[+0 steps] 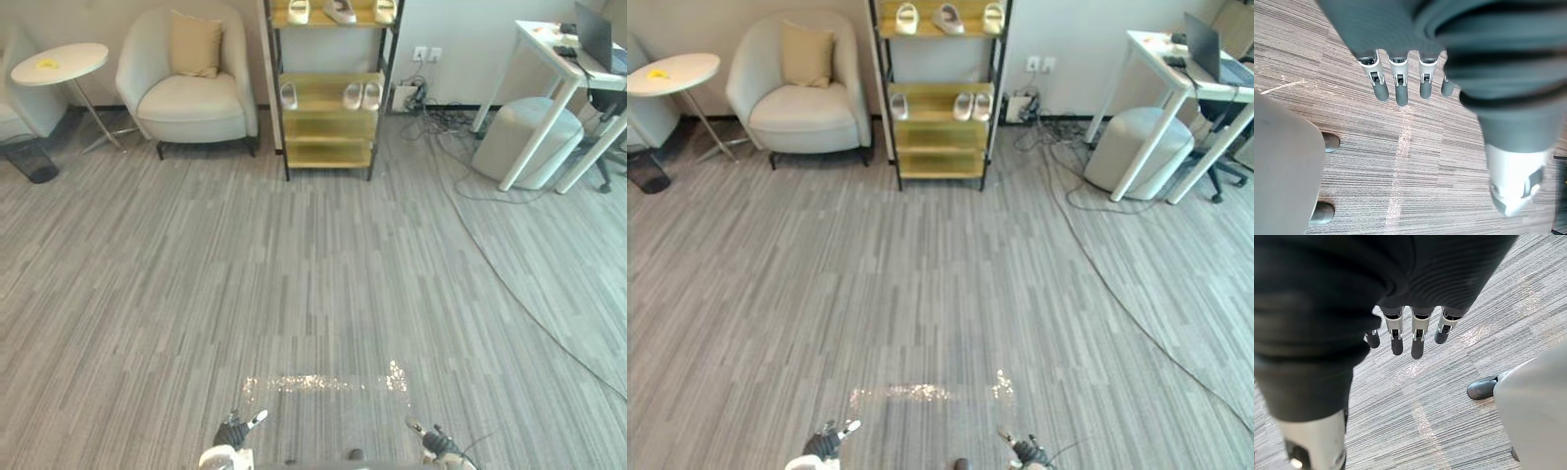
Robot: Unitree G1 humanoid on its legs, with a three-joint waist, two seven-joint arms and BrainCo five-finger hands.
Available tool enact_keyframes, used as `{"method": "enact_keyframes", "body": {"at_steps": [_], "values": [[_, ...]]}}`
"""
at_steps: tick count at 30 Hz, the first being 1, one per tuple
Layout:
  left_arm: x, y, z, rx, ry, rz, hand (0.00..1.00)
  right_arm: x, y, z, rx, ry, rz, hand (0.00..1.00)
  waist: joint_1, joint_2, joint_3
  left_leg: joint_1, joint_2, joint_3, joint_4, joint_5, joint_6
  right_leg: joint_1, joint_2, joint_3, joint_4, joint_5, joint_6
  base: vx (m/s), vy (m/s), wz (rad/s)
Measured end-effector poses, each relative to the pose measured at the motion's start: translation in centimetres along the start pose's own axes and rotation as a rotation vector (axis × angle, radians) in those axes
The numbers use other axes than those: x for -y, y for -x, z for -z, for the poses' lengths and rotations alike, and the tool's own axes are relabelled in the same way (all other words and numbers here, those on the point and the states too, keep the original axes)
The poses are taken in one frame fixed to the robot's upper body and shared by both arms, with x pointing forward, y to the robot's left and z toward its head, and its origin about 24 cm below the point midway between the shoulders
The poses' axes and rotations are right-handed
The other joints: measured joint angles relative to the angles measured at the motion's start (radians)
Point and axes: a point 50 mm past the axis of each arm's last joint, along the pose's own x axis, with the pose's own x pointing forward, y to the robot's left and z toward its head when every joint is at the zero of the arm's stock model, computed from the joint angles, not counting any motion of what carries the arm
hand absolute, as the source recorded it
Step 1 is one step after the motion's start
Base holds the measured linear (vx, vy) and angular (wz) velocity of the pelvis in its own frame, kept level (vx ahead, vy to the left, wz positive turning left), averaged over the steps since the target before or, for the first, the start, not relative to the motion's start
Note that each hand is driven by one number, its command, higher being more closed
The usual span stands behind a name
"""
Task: Organize the slippers on the shoe rack
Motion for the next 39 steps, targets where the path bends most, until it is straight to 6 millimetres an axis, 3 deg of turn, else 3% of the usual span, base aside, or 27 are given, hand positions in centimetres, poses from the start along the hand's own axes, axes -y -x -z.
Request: {"method": "enact_keyframes", "body": {"at_steps": [5,10,12,13,14,15,17,19,21,22,23,24,25,27,28,29,30,32,33,34,35,36,37,39], "values": [[0.2,-0.1,-0.3,0.008,-0.016,0.006,0.0,0.1,-0.1,-0.2,0.004,0.003,0.002,0.0,0.002,-0.002,0.007,0.007,0.004,-0.015,-0.032,0.021,-0.001,-0.001,0.004,-0.015,-0.003,0.003,-0.005,-0.04,-0.025,0.11],[-0.1,-0.2,-0.6,0.017,-0.017,-0.004,0.0,-0.2,-0.1,-0.5,0.012,0.001,-0.005,0.0,0.002,-0.012,0.024,-0.01,0.013,-0.013,-0.004,0.003,-0.01,-0.009,0.011,-0.02,0.028,-0.023,-0.016,-0.03,-0.017,0.01],[-0.3,-0.3,-1.2,0.031,-0.011,-0.009,0.0,-0.4,-0.1,-0.6,0.017,-0.002,-0.009,0.0,0.002,-0.018,0.038,-0.06,0.027,-0.013,0.12,-0.062,-0.021,-0.032,0.014,-0.026,0.096,-0.071,-0.021,0.01,-0.033,0.06],[-0.7,-0.4,-1.5,0.041,0.015,-0.026,0.0,-0.8,0.0,-0.6,0.021,-0.01,-0.018,0.0,0.005,-0.024,0.054,-0.106,0.038,0.0,0.27,-0.103,-0.036,-0.034,0.014,-0.026,0.13,-0.11,-0.036,0.01,-0.038,0.15],[-1.0,-0.4,-1.8,0.052,0.032,-0.037,0.0,-1.0,0.0,-0.8,0.031,-0.013,-0.023,0.0,0.003,-0.033,0.062,-0.158,0.043,0.022,0.383,-0.111,-0.04,-0.041,0.01,-0.026,0.15,-0.125,-0.04,0.0,-0.089,0.05],[-1.1,-0.4,-2.8,0.092,0.077,-0.051,0.0,-1.1,0.1,-0.7,0.041,-0.019,-0.027,0.0,0.008,-0.035,0.072,-0.278,0.079,0.065,0.653,-0.094,-0.023,-0.038,0.014,-0.02,0.185,-0.152,-0.055,0.01,-0.077,-0.08],[-1.0,-0.3,-3.2,0.119,0.102,-0.055,0.0,-0.9,0.1,-1.0,0.054,-0.018,-0.018,0.0,0.026,-0.026,0.086,-0.368,0.124,0.093,0.847,-0.091,-0.008,0.0,0.022,-0.007,0.199,-0.174,-0.075,0.13,-0.012,-0.23],[-0.7,-0.2,-3.3,0.129,0.107,-0.048,0.0,-1.0,0.1,-1.4,0.065,-0.018,-0.021,0.0,0.029,-0.022,0.087,-0.415,0.133,0.103,0.845,-0.118,-0.021,0.011,0.017,0.021,0.199,-0.19,-0.073,0.18,0.048,-0.36],[-0.4,-0.2,-3.4,0.134,0.116,-0.042,0.0,-1.8,-0.1,-2.3,0.086,-0.018,-0.041,0.0,0.041,-0.019,0.087,-0.442,0.12,0.111,0.673,-0.114,-0.022,0.013,0.0,0.059,0.192,-0.201,-0.064,0.28,0.127,-0.61],[-0.3,-0.3,-3.6,0.136,0.117,-0.04,0.0,-2.3,-0.1,-2.6,0.091,-0.018,-0.053,0.0,0.046,-0.018,0.087,-0.446,0.107,0.114,0.549,-0.096,-0.018,0.015,-0.01,0.08,0.185,-0.209,-0.051,0.44,0.229,-0.52],[-0.3,-0.3,-3.6,0.133,0.116,-0.038,0.0,-2.6,-0.1,-2.5,0.089,-0.017,-0.059,0.0,0.056,-0.012,0.081,-0.445,0.088,0.114,0.372,-0.031,-0.018,0.026,-0.024,0.098,0.174,-0.226,-0.028,0.41,0.225,-0.47],[-0.2,-0.3,-3.5,0.13,0.118,-0.036,0.0,-2.5,-0.1,-2.5,0.087,-0.014,-0.058,0.0,0.059,-0.007,0.077,-0.441,0.086,0.11,0.323,-0.003,-0.015,0.031,-0.025,0.103,0.173,-0.233,-0.02,0.45,0.253,-0.49],[0.1,-0.3,-3.3,0.125,0.132,-0.032,0.0,-2.5,-0.1,-2.3,0.08,-0.006,-0.06,0.0,0.076,-0.004,0.071,-0.425,0.072,0.107,0.317,0.064,0.01,0.046,-0.037,0.127,0.174,-0.252,-0.007,0.4,0.211,-0.32],[-0.6,-0.3,-3.5,0.129,0.121,-0.048,0.0,-4.1,0.3,-1.4,0.062,0.028,-0.104,0.0,0.082,-0.052,0.041,-0.415,0.038,0.154,0.342,-0.01,0.04,0.014,-0.077,0.165,0.257,-0.252,-0.006,0.57,0.253,-0.27],[-0.8,-0.4,-3.5,0.128,0.118,-0.051,0.0,-4.5,0.4,-1.3,0.06,0.033,-0.114,0.0,0.081,-0.059,0.038,-0.401,0.032,0.162,0.347,-0.024,0.045,0.004,-0.085,0.167,0.302,-0.251,0.0,0.51,0.213,-0.21],[-0.8,-0.4,-3.4,0.123,0.116,-0.056,0.0,-5.0,0.5,-1.1,0.057,0.042,-0.131,0.0,0.081,-0.065,0.037,-0.366,0.026,0.174,0.348,-0.049,0.052,-0.018,-0.091,0.167,0.405,-0.246,0.036,0.49,0.192,-0.25],[-0.8,-0.4,-3.4,0.121,0.093,-0.051,0.0,-5.4,0.5,-1.1,0.059,0.06,-0.147,0.0,0.081,-0.072,0.038,-0.299,0.012,0.186,0.331,-0.085,0.06,-0.089,-0.099,0.165,0.623,-0.205,0.12,0.57,0.222,-0.25],[-0.5,-0.5,-3.9,0.13,0.073,-0.039,0.0,-5.4,0.6,-1.2,0.072,0.079,-0.147,0.0,0.076,-0.073,0.041,-0.223,-0.001,0.188,0.315,-0.127,0.061,-0.204,-0.113,0.158,0.91,-0.103,0.225,0.44,0.14,-0.15],[0.0,-0.6,-4.0,0.126,0.065,-0.026,0.0,-5.2,0.6,-1.8,0.099,0.076,-0.144,0.0,0.073,-0.065,0.046,-0.147,-0.003,0.186,0.304,-0.165,0.057,-0.293,-0.126,0.11,1.087,-0.117,0.191,0.43,0.093,-0.07],[0.2,-0.6,-4.0,0.124,0.066,-0.023,0.0,-5.1,0.6,-1.8,0.103,0.075,-0.143,0.0,0.073,-0.06,0.047,-0.125,-0.002,0.186,0.292,-0.171,0.055,-0.314,-0.129,0.091,1.11,-0.129,0.172,0.44,0.068,0.0],[0.6,-0.6,-4.1,0.125,0.07,-0.014,0.0,-5.2,0.6,-2.1,0.116,0.07,-0.144,0.0,0.066,-0.059,0.046,-0.068,0.002,0.179,0.256,-0.178,0.053,-0.359,-0.137,0.034,1.119,-0.159,0.126,0.46,-0.005,0.26],[1.4,-0.7,-4.5,0.132,0.08,0.003,0.0,-5.3,0.6,-2.7,0.141,0.058,-0.146,0.0,0.048,-0.057,0.048,0.008,0.017,0.158,0.206,-0.188,0.044,-0.423,-0.154,-0.077,1.033,-0.201,0.072,0.48,-0.03,0.34],[1.6,-0.7,-4.6,0.132,0.083,0.008,0.0,-5.3,0.6,-3.0,0.148,0.055,-0.146,0.0,0.045,-0.053,0.052,0.03,0.024,0.154,0.197,-0.189,0.044,-0.433,-0.154,-0.105,0.994,-0.21,0.057,0.51,-0.049,0.38],[2.2,-0.7,-4.3,0.117,0.09,0.021,0.0,-5.4,0.4,-3.9,0.166,0.047,-0.142,0.0,0.022,-0.04,0.06,0.106,0.057,0.149,0.157,-0.189,0.043,-0.47,-0.133,-0.183,0.74,-0.198,0.027,0.63,-0.126,0.28]]}}
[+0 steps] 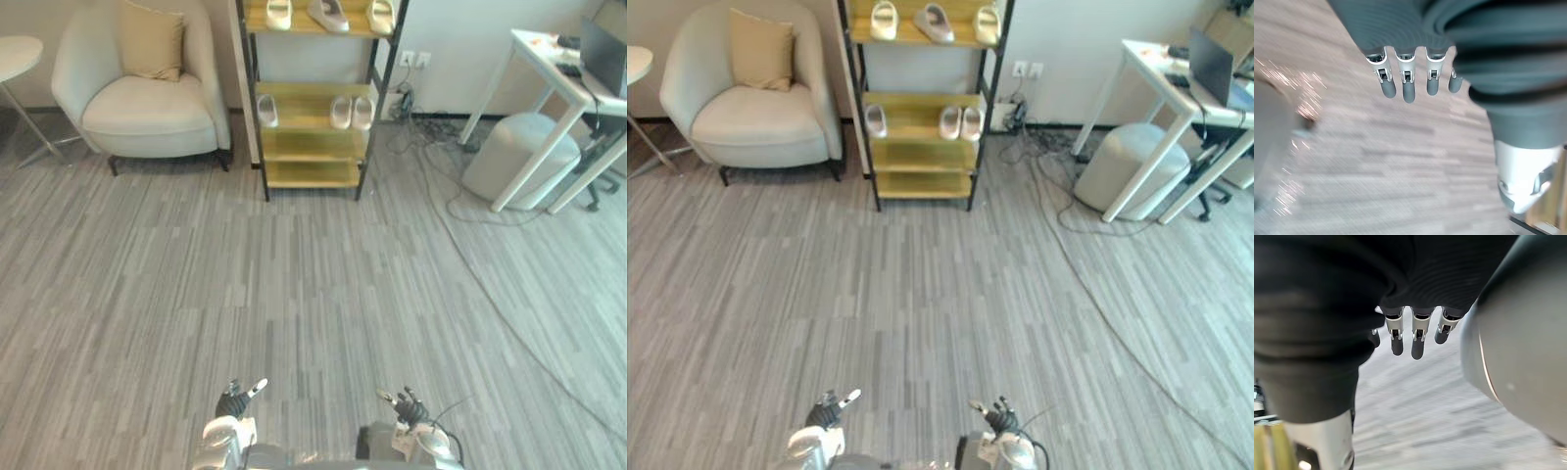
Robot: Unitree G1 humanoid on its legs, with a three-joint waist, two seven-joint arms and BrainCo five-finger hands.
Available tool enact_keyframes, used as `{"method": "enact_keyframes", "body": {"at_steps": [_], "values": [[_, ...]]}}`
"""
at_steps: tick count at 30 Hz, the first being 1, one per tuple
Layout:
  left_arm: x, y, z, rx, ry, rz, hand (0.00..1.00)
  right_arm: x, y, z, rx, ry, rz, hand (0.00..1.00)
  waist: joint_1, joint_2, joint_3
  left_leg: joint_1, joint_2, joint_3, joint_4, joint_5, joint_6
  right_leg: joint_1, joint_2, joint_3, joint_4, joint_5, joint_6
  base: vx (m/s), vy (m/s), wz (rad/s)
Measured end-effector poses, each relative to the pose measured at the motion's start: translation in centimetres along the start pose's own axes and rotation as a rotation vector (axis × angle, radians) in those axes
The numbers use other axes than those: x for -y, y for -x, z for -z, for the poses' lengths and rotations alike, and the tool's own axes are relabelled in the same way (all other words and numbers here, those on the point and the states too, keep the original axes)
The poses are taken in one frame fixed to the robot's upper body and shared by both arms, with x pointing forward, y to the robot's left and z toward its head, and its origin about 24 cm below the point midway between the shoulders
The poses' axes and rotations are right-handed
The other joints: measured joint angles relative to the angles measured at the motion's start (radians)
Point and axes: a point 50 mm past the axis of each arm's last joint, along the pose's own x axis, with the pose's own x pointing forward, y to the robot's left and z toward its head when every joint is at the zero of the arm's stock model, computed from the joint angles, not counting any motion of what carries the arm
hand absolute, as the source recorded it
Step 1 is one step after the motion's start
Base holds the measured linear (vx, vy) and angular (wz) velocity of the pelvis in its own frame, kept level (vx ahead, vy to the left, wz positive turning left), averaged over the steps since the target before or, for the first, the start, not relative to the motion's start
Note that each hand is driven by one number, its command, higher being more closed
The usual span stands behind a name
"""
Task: Organize the slippers on the shoe rack
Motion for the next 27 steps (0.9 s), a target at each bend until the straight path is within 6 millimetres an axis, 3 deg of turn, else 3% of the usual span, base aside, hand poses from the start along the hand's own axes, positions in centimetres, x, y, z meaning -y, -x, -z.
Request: {"method": "enact_keyframes", "body": {"at_steps": [1,2,3,4,5,7,9,10,11,12,14,15,16,18,19,21,22,24,26,27], "values": [[0.1,0.0,0.1,-0.006,0.001,0.003,0.0,0.2,-0.1,-0.2,0.006,0.004,0.003,0.0,-0.006,-0.002,0.001,0.044,0.01,-0.013,-0.013,0.0,0.0,-0.016,0.026,0.006,-0.195,0.078,-0.027,0.7,-0.181,0.33],[0.1,0.0,0.2,-0.008,0.003,0.001,0.0,0.3,-0.1,-0.2,0.005,0.006,0.005,0.0,-0.007,-0.003,0.001,0.055,0.011,-0.021,-0.014,-0.002,-0.003,-0.009,0.037,0.02,-0.274,0.12,-0.032,0.48,-0.161,0.38],[0.0,0.0,0.3,-0.011,0.009,-0.005,0.0,0.5,0.0,0.0,-0.003,0.011,0.01,0.0,-0.007,-0.009,0.001,0.087,0.007,-0.037,-0.011,-0.013,-0.021,0.005,0.053,0.051,-0.394,0.204,-0.041,0.65,-0.26,0.56],[-0.4,0.0,0.5,-0.02,0.019,-0.018,0.0,0.7,0.0,0.2,-0.009,0.01,0.015,0.0,-0.017,-0.018,0.006,0.142,0.003,-0.084,-0.007,-0.033,-0.054,0.021,0.053,0.091,-0.401,0.331,-0.075,0.65,-0.246,0.4],[0.1,0.1,0.7,-0.032,0.035,-0.015,0.0,1.2,-0.3,-0.7,0.01,0.03,0.025,0.0,-0.011,0.025,0.007,0.155,0.038,-0.09,-0.003,-0.033,-0.055,0.016,0.073,0.061,-0.346,0.31,-0.082,0.74,-0.292,0.46],[0.8,0.1,0.8,-0.036,0.044,-0.002,0.0,1.9,-0.6,-1.1,0.01,0.044,0.039,0.0,-0.018,0.069,0.003,0.135,0.09,-0.138,0.069,0.006,-0.086,0.021,0.093,0.02,-0.278,0.193,-0.095,0.5,-0.228,0.31],[0.5,0.1,0.8,-0.039,0.047,-0.014,0.0,1.7,-0.6,-1.1,0.013,0.04,0.036,0.0,-0.022,0.08,0.006,0.046,0.124,-0.187,0.28,0.062,-0.111,0.062,0.117,-0.006,-0.269,0.133,-0.107,0.55,-0.303,0.26],[0.3,0.1,0.9,-0.041,0.054,-0.018,0.0,1.6,-0.6,-1.1,0.011,0.037,0.034,0.0,-0.021,0.086,0.02,-0.078,0.148,-0.226,0.558,0.178,-0.14,0.131,0.14,-0.013,-0.304,0.108,-0.116,0.61,-0.261,0.21],[0.1,0.1,0.6,-0.029,0.059,-0.021,0.0,1.3,-0.5,-0.8,-0.001,0.031,0.031,0.0,-0.013,0.09,0.045,-0.217,0.179,-0.225,0.841,0.176,-0.156,0.242,0.175,-0.015,-0.366,0.088,-0.133,0.59,-0.174,0.08],[-0.2,0.0,-0.1,0.004,0.053,-0.025,0.0,0.7,-0.4,-0.3,-0.016,0.02,0.019,0.0,0.006,0.077,0.057,-0.304,0.18,-0.192,0.93,0.127,-0.146,0.33,0.184,-0.015,-0.415,0.073,-0.142,0.58,-0.139,-0.01],[-0.2,0.0,-0.5,0.026,0.05,-0.023,0.0,0.0,-0.3,-0.1,-0.025,0.01,0.005,0.0,0.011,0.06,0.062,-0.386,0.166,-0.155,0.914,0.087,-0.119,0.399,0.185,-0.012,-0.466,0.056,-0.146,0.4,-0.095,-0.01],[-0.1,0.1,-0.8,0.047,0.055,-0.019,0.0,-0.3,-0.3,0.1,-0.033,0.007,0.0,0.0,0.016,0.051,0.059,-0.462,0.151,-0.108,0.82,0.055,-0.087,0.449,0.184,-0.002,-0.509,0.055,-0.125,0.37,-0.069,-0.08],[-0.1,0.1,-0.9,0.054,0.057,-0.017,0.0,-0.3,-0.3,0.2,-0.036,0.006,-0.001,0.0,0.023,0.054,0.058,-0.483,0.145,-0.086,0.749,0.044,-0.082,0.468,0.184,0.008,-0.523,0.051,-0.117,0.43,0.002,-0.27],[0.1,0.1,-1.2,0.066,0.072,-0.012,0.0,-0.4,-0.3,0.2,-0.037,0.007,-0.002,0.0,0.039,0.062,0.059,-0.521,0.111,-0.046,0.455,0.052,-0.068,0.532,0.177,0.039,-0.564,0.034,-0.091,0.52,0.107,-0.4],[0.0,0.1,-1.2,0.067,0.079,-0.015,0.0,-0.6,-0.2,0.2,-0.039,0.015,-0.011,0.0,0.056,0.059,0.059,-0.519,0.09,-0.04,0.279,0.097,-0.064,0.56,0.168,0.061,-0.587,0.017,-0.076,0.47,0.16,-0.42],[-0.2,0.1,-1.1,0.064,0.085,-0.021,0.0,-1.0,-0.2,0.3,-0.04,0.039,-0.027,0.0,0.06,0.056,0.058,-0.52,0.082,-0.016,0.148,0.191,-0.054,0.608,0.157,0.086,-0.602,-0.02,-0.045,0.52,0.243,-0.45],[-1.2,0.2,-0.8,0.058,0.074,-0.044,0.0,-1.5,-0.1,0.8,-0.057,0.054,-0.045,0.0,0.071,0.023,0.026,-0.505,0.062,0.033,0.162,0.28,-0.008,0.636,0.118,0.13,-0.6,-0.057,-0.012,0.61,0.272,-0.44],[-1.6,0.1,-1.0,0.062,0.066,-0.053,0.0,-2.1,0.1,1.3,-0.074,0.055,-0.061,0.0,0.078,-0.008,0.009,-0.511,0.048,0.064,0.199,0.238,0.011,0.613,0.084,0.163,-0.567,-0.052,-0.005,0.64,0.239,-0.41],[-1.6,0.1,-1.1,0.061,0.057,-0.05,0.0,-2.0,0.1,1.5,-0.078,0.061,-0.062,0.0,0.089,-0.018,0.006,-0.474,0.032,0.089,0.237,0.168,0.032,0.568,0.058,0.209,-0.396,-0.038,0.019,0.57,0.256,-0.19],[-1.6,0.0,-1.0,0.055,0.043,-0.045,0.0,-1.8,0.2,1.7,-0.083,0.057,-0.057,0.0,0.087,-0.021,0.009,-0.428,0.012,0.087,0.228,0.136,0.036,0.516,0.04,0.221,-0.224,-0.019,0.057,0.4,0.204,0.06]]}}
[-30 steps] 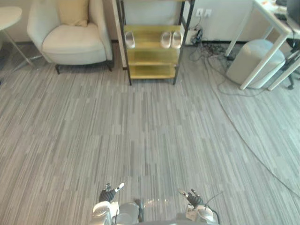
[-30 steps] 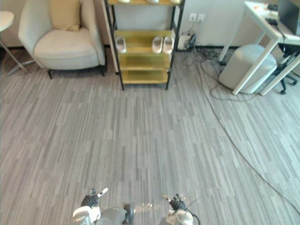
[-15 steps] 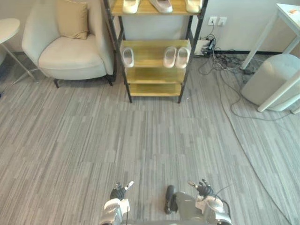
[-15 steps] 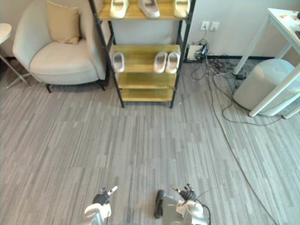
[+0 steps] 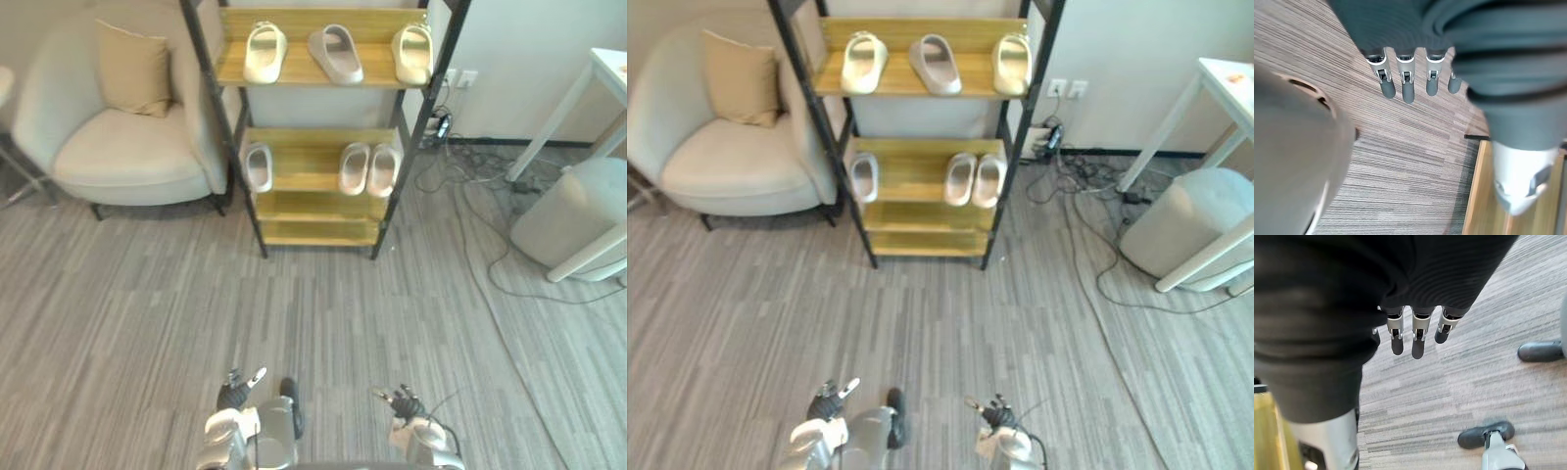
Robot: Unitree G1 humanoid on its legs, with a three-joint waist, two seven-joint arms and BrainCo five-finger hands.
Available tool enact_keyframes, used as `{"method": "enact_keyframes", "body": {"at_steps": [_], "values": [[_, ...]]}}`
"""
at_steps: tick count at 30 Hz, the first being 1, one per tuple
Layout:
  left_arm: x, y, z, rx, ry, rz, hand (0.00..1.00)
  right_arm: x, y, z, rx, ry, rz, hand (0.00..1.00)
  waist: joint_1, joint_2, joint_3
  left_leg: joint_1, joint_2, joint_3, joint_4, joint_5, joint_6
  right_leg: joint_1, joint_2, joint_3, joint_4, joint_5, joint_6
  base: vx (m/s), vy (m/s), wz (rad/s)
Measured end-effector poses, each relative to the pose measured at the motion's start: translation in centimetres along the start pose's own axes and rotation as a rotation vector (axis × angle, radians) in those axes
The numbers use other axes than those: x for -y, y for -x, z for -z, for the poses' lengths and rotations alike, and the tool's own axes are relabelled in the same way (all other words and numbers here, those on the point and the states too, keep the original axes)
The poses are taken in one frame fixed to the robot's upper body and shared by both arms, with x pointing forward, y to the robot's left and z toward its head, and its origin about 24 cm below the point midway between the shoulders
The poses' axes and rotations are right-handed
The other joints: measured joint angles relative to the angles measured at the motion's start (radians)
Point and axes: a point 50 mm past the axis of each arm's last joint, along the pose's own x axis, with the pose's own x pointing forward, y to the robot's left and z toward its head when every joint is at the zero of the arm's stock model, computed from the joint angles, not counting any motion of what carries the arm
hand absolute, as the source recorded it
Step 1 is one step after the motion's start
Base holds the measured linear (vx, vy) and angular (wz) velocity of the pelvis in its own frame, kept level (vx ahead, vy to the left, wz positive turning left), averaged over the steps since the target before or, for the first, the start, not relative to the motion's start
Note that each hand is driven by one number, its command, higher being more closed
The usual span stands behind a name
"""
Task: Organize the slippers on the shoe rack
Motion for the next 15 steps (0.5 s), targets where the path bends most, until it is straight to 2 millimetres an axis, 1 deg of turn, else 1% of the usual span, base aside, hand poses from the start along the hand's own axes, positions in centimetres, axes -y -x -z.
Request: {"method": "enact_keyframes", "body": {"at_steps": [1,2,3,4,5,6,7,8,9,11,12,13,14,15], "values": [[0.1,-0.1,0.0,-0.004,-0.009,0.005,0.0,0.3,0.1,0.3,-0.005,0.001,0.007,0.0,-0.006,-0.002,0.002,0.044,-0.017,-0.005,-0.014,-0.029,-0.001,-0.07,-0.015,0.008,0.188,0.055,0.051,0.57,0.245,0.26],[0.2,-0.1,0.1,-0.019,-0.015,0.006,0.0,0.7,0.2,0.8,-0.019,0.002,0.016,0.0,-0.017,-0.004,0.005,0.099,-0.043,-0.032,-0.027,-0.065,-0.005,-0.147,-0.032,0.013,0.387,0.075,0.065,0.47,0.172,0.36],[0.4,-0.2,0.2,-0.027,-0.022,0.011,0.0,0.8,0.3,0.6,-0.004,-0.002,0.017,0.0,-0.026,-0.005,0.005,0.157,-0.057,-0.041,-0.044,-0.088,-0.003,-0.209,-0.035,0.008,0.494,0.057,0.049,0.57,0.161,0.47],[0.5,-0.1,0.4,-0.038,-0.031,0.018,0.0,0.9,0.3,0.4,0.007,-0.008,0.02,0.0,-0.036,0.005,0.003,0.202,-0.063,-0.052,-0.066,-0.101,-0.002,-0.255,-0.035,-0.016,0.52,0.04,0.031,0.47,0.075,0.49],[0.9,-0.1,0.6,-0.046,-0.039,0.029,0.0,1.0,0.3,0.1,0.019,-0.012,0.022,0.0,-0.043,0.006,0.007,0.255,-0.065,-0.065,-0.098,-0.11,0.002,-0.297,-0.033,-0.058,0.494,0.013,0.002,0.44,0.048,0.59],[1.1,-0.1,0.7,-0.052,-0.038,0.036,0.0,1.1,0.3,0.0,0.024,-0.021,0.027,0.0,-0.047,0.004,0.008,0.315,-0.065,-0.087,-0.137,-0.114,0.003,-0.327,-0.032,-0.115,0.414,-0.015,-0.03,0.44,0.011,0.65],[1.4,0.0,0.9,-0.06,-0.036,0.04,0.0,1.3,0.3,-0.1,0.029,-0.031,0.034,0.0,-0.052,0.004,0.008,0.35,-0.062,-0.109,-0.163,-0.116,0.001,-0.349,-0.028,-0.15,0.342,-0.023,-0.044,0.57,-0.031,0.88],[1.8,0.1,1.1,-0.069,-0.03,0.05,0.0,1.5,0.1,-0.5,0.04,-0.044,0.045,0.0,-0.059,0.008,0.007,0.403,-0.049,-0.143,-0.208,-0.126,-0.016,-0.394,-0.009,-0.177,0.122,0.006,-0.055,0.61,-0.052,0.7],[1.9,0.1,1.1,-0.07,-0.03,0.051,0.0,1.5,0.1,-0.5,0.041,-0.046,0.045,0.0,-0.06,0.008,0.007,0.408,-0.047,-0.147,-0.213,-0.127,-0.018,-0.4,-0.006,-0.178,0.092,0.016,-0.056,0.54,-0.069,0.65],[1.9,0.1,1.3,-0.073,-0.037,0.051,0.0,1.5,0.0,-1.0,0.049,-0.053,0.046,0.0,-0.064,0.012,0.01,0.46,-0.032,-0.168,-0.24,-0.147,-0.05,-0.426,0.021,-0.175,-0.099,0.113,-0.081,0.54,-0.128,0.4],[1.6,0.1,1.4,-0.077,-0.031,0.044,0.0,1.4,0.0,-0.8,0.044,-0.053,0.044,0.0,-0.065,0.006,0.007,0.486,-0.029,-0.176,-0.239,-0.165,-0.078,-0.421,0.033,-0.169,-0.194,0.194,-0.101,0.61,-0.174,0.5],[1.5,0.2,1.6,-0.084,-0.028,0.04,0.0,1.4,0.0,-0.7,0.039,-0.053,0.046,0.0,-0.073,0.003,0.005,0.513,-0.029,-0.199,-0.238,-0.178,-0.085,-0.407,0.04,-0.146,-0.203,0.299,-0.134,0.61,-0.193,0.49],[2.1,0.4,2.2,-0.106,-0.024,0.053,0.0,1.8,-0.1,-1.3,0.056,-0.042,0.051,0.0,-0.079,0.034,0.003,0.54,0.006,-0.222,-0.236,-0.182,-0.093,-0.393,0.055,-0.171,-0.165,0.281,-0.138,0.61,-0.194,0.5],[2.4,0.5,2.4,-0.114,-0.042,0.067,0.0,2.1,-0.2,-1.5,0.06,-0.029,0.057,0.0,-0.082,0.061,-0.007,0.529,0.027,-0.231,-0.201,-0.176,-0.101,-0.389,0.065,-0.192,-0.146,0.236,-0.146,0.84,-0.272,0.43]]}}
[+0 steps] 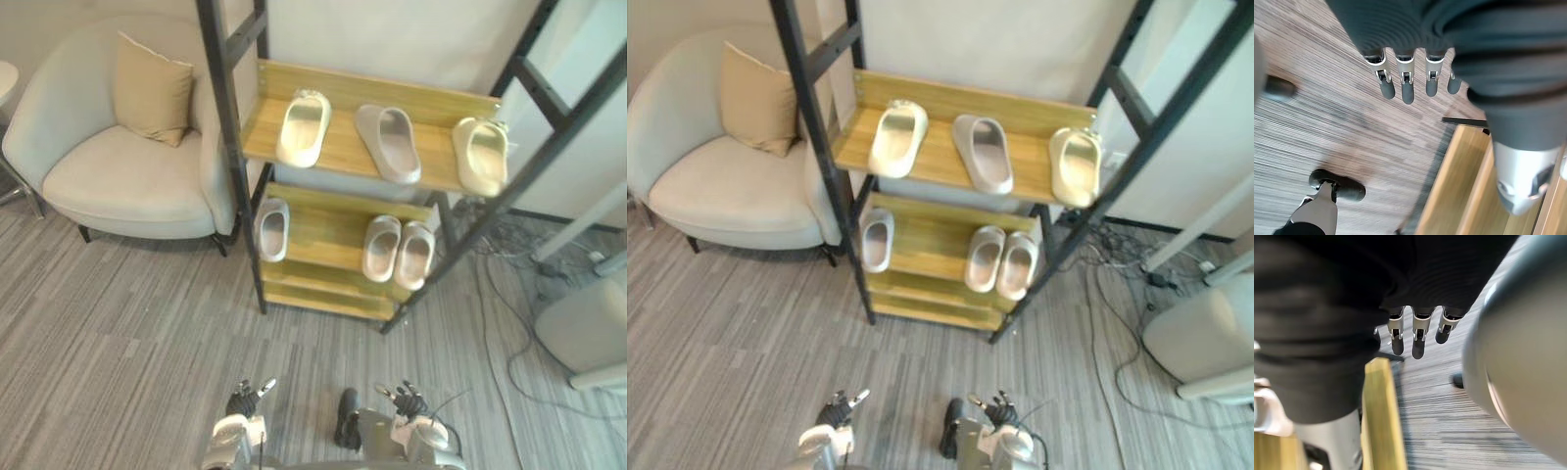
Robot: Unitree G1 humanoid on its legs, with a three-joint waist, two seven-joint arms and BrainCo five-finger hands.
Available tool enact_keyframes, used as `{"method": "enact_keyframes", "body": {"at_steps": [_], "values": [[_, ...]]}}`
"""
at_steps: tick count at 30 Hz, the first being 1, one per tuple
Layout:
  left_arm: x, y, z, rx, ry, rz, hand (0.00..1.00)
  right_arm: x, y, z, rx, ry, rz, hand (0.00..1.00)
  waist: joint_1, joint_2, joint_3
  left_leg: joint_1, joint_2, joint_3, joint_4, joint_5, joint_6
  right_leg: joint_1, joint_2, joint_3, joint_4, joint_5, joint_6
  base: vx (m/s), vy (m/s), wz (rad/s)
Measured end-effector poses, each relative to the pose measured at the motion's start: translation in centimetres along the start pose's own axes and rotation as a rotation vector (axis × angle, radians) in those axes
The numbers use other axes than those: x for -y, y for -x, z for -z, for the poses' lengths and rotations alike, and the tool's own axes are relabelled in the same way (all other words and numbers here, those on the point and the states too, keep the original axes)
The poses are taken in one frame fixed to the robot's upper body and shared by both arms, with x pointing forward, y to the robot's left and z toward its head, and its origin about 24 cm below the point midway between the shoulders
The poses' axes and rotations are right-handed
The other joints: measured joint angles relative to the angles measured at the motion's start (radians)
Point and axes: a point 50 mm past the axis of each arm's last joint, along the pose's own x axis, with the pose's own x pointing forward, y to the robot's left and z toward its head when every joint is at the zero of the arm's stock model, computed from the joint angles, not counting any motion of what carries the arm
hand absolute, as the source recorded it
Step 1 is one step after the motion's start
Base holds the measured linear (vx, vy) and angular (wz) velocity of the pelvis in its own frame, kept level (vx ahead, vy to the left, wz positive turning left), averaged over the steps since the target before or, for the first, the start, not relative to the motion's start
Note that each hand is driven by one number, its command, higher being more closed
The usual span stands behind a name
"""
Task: Organize the slippers on the shoe rack
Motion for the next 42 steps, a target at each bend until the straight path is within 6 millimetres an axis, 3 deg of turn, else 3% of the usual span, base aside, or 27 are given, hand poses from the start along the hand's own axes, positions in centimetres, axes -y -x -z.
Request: {"method": "enact_keyframes", "body": {"at_steps": [1,2,3,4,6,7,9,10,11,12,14,19,26,33,37,42], "values": [[-0.1,0.0,0.2,-0.005,-0.012,-0.001,0.0,0.1,0.0,0.0,-0.001,0.018,0.004,0.0,-0.003,0.022,-0.006,-0.05,0.024,-0.017,0.11,0.02,-0.026,0.015,0.016,-0.021,0.02,-0.05,-0.012,0.58,-0.192,0.33],[-0.1,0.0,0.1,-0.005,-0.01,-0.005,0.0,0.1,0.0,0.0,0.0,0.02,0.004,0.0,-0.003,0.026,-0.004,-0.068,0.029,-0.022,0.154,0.028,-0.04,0.027,0.019,-0.026,0.017,-0.057,-0.014,0.55,-0.215,0.21],[-0.1,-0.1,-0.2,0.004,-0.004,-0.008,0.0,0.2,0.0,-0.1,0.002,0.025,0.005,0.0,-0.006,0.032,0.002,-0.128,0.04,-0.034,0.314,0.069,-0.049,0.071,0.028,-0.031,-0.008,-0.076,-0.016,0.39,-0.14,0.2],[-0.3,-0.1,-0.2,0.007,0.002,-0.014,0.0,0.4,-0.1,-0.1,0.001,0.031,0.007,0.0,-0.005,0.037,0.02,-0.225,0.061,-0.038,0.552,0.173,-0.053,0.152,0.036,-0.036,-0.057,-0.085,-0.019,0.47,-0.156,0.18],[-0.4,0.0,-0.7,0.029,0.005,-0.019,0.0,0.5,0.0,0.4,-0.023,0.03,0.012,0.0,-0.001,0.039,0.026,-0.316,0.11,0.018,0.743,0.109,-0.056,0.264,0.048,-0.036,-0.126,-0.09,-0.027,0.41,-0.08,0.03],[-0.5,-0.1,-1.0,0.044,0.001,-0.021,0.0,0.5,0.1,0.7,-0.033,0.028,0.014,0.0,0.001,0.024,0.031,-0.369,0.119,0.063,0.734,0.065,-0.046,0.32,0.044,-0.028,-0.157,-0.09,-0.027,0.43,-0.062,-0.1],[-0.4,-0.1,-1.3,0.059,-0.007,-0.016,0.0,0.4,0.1,0.8,-0.035,0.026,0.014,0.0,0.008,0.024,0.03,-0.423,0.113,0.092,0.604,0.034,-0.036,0.35,0.038,-0.007,-0.182,-0.091,-0.024,0.28,0.005,-0.38],[-0.3,-0.1,-1.4,0.061,-0.012,-0.012,0.0,0.3,0.1,0.8,-0.033,0.024,0.011,0.0,0.011,0.024,0.029,-0.431,0.103,0.091,0.464,0.043,-0.029,0.355,0.035,0.004,-0.185,-0.099,-0.009,0.24,0.091,-0.66],[-0.2,0.0,-1.1,0.05,-0.017,-0.008,0.0,0.5,0.2,0.9,-0.035,0.025,0.015,0.0,0.01,0.043,0.019,-0.435,0.095,0.064,0.255,0.115,-0.026,0.362,0.051,0.02,-0.189,-0.117,0.018,0.31,0.137,-0.65],[-0.2,-0.1,-1.0,0.044,-0.025,-0.007,0.0,0.5,0.2,1.0,-0.04,0.027,0.016,0.0,0.012,0.037,0.011,-0.418,0.077,0.057,0.223,0.118,-0.033,0.362,0.05,0.049,-0.188,-0.118,0.029,0.29,0.122,-0.46],[-0.7,-0.1,-1.1,0.044,-0.035,-0.019,0.0,0.4,0.5,1.8,-0.058,0.016,0.017,0.0,0.008,-0.016,-0.004,-0.352,0.036,0.092,0.133,0.134,-0.025,0.37,0.005,0.071,-0.189,-0.129,0.051,0.25,0.114,-0.21],[-0.6,-0.1,-0.4,0.017,-0.045,-0.016,0.0,0.6,0.8,2.6,-0.081,0.015,0.025,0.0,0.003,-0.036,-0.034,-0.267,-0.007,0.119,0.018,0.159,-0.007,0.398,-0.032,0.081,-0.197,-0.13,0.06,0.14,0.082,-0.03],[-0.5,0.0,0.0,0.002,-0.068,-0.011,0.0,0.9,0.7,2.7,-0.084,0.016,0.041,0.0,0.001,-0.031,-0.042,-0.205,-0.012,0.148,-0.077,0.192,-0.01,0.409,-0.03,0.126,-0.221,-0.107,0.083,0.05,0.02,-0.12],[-0.9,0.1,0.3,-0.005,-0.106,-0.028,0.0,1.3,0.8,2.6,-0.066,0.009,0.069,0.0,-0.004,-0.031,-0.047,-0.161,-0.023,0.196,-0.153,0.233,-0.015,0.4,-0.023,0.189,-0.241,-0.098,0.082,-0.06,-0.003,-0.25],[-1.0,0.1,0.4,-0.003,-0.157,-0.027,0.0,1.3,1.7,1.1,0.052,0.063,0.047,0.0,-0.011,-0.04,-0.051,-0.155,-0.041,0.212,-0.212,0.274,-0.008,0.375,-0.031,0.217,-0.267,-0.092,0.086,-0.12,-0.004,-0.16],[-1.0,0.2,0.6,0.001,-0.198,-0.026,0.0,1.6,4.5,-3.5,0.334,0.141,0.026,0.0,-0.022,-0.052,-0.059,-0.144,-0.048,0.247,-0.245,0.288,-0.003,0.348,-0.03,0.261,-0.268,-0.079,0.097,-0.1,0.01,-0.22]]}}
